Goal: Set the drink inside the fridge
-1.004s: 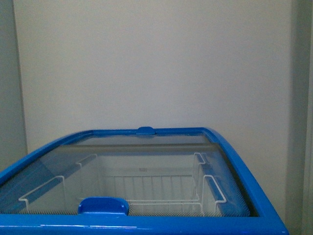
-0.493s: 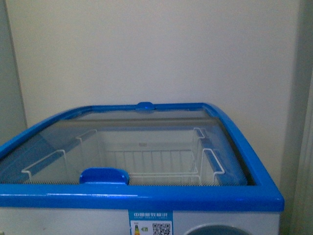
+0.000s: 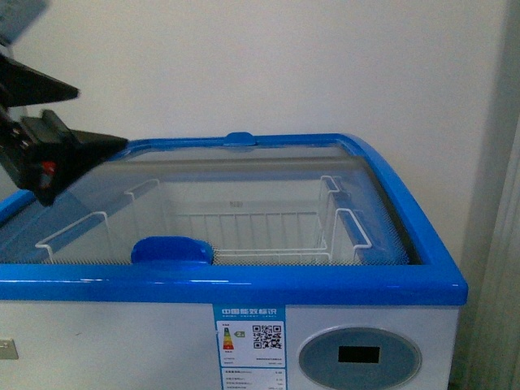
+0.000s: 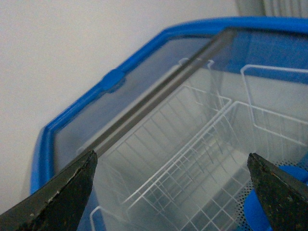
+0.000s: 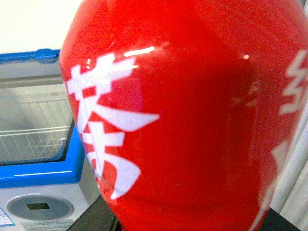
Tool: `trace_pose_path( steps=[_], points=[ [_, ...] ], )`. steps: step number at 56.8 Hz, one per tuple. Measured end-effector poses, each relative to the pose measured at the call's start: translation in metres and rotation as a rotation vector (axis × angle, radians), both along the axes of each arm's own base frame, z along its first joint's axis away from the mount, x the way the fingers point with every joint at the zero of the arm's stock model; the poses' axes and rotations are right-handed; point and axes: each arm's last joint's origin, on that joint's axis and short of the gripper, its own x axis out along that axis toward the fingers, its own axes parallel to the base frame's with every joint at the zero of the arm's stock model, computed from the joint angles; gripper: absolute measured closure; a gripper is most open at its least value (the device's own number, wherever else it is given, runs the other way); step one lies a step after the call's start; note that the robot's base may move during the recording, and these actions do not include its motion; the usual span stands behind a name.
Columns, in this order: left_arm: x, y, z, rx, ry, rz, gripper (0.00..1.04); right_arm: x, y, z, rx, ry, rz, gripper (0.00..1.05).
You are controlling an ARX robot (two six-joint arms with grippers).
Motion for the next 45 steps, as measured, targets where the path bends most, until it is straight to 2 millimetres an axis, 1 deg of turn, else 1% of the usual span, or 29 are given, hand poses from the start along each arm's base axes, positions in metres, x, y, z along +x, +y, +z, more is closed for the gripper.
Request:
trace_pose_path(
  steps=[4,7,13,24,32,45],
  points=[
    [0.009,-0.011,-0.004,0.087,0.010,-0.061,0.08,0.000,0.000,0.000,0.000,0.000,0.000,0.68],
    [0.013,-0.015,-0.006,0.119,0.022,-0.087,0.08,0.000,0.000,0.000,0.000,0.000,0.000,0.68],
    [0.026,-0.024,-0.014,0.256,0.031,-0.149,0.08,0.000,0.000,0.000,0.000,0.000,0.000,0.68],
    [0.036,-0.024,-0.021,0.429,0.037,-0.214,0.08,0.000,0.000,0.000,0.000,0.000,0.000,0.68],
    [0.045,-0.022,-0.017,0.517,0.024,-0.245,0.08,0.000,0.000,0.000,0.000,0.000,0.000,0.68],
    [0.049,-0.022,-0.014,0.536,0.057,-0.281,0.08,0.000,0.000,0.000,0.000,0.000,0.000,0.68]
  ],
)
